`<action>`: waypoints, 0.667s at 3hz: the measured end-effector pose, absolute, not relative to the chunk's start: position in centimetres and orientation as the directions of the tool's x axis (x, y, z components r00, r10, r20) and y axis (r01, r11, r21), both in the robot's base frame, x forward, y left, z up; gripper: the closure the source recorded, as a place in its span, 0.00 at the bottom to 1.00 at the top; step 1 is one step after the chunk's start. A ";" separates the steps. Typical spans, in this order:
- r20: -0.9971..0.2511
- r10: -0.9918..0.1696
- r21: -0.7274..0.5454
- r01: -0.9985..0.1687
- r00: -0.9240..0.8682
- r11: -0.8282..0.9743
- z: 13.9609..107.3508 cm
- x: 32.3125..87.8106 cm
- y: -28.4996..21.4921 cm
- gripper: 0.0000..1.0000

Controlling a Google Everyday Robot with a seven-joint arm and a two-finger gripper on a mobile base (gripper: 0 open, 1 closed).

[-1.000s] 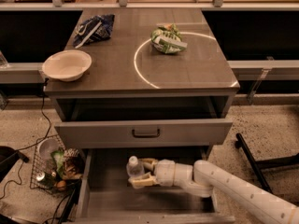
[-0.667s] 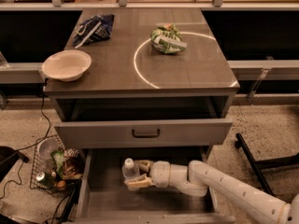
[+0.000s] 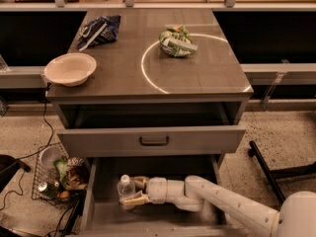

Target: Place blue plastic bottle into middle drawer

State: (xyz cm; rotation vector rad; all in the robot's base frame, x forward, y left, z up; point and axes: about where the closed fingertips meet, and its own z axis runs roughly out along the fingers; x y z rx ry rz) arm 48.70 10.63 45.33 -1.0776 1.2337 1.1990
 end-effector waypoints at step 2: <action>-0.999 0.046 0.032 -0.996 -0.029 0.080 44.3 48.4 12.0 1.00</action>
Offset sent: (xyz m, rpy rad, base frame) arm -0.0024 0.0174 -0.0182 -0.0346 -0.0114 0.0099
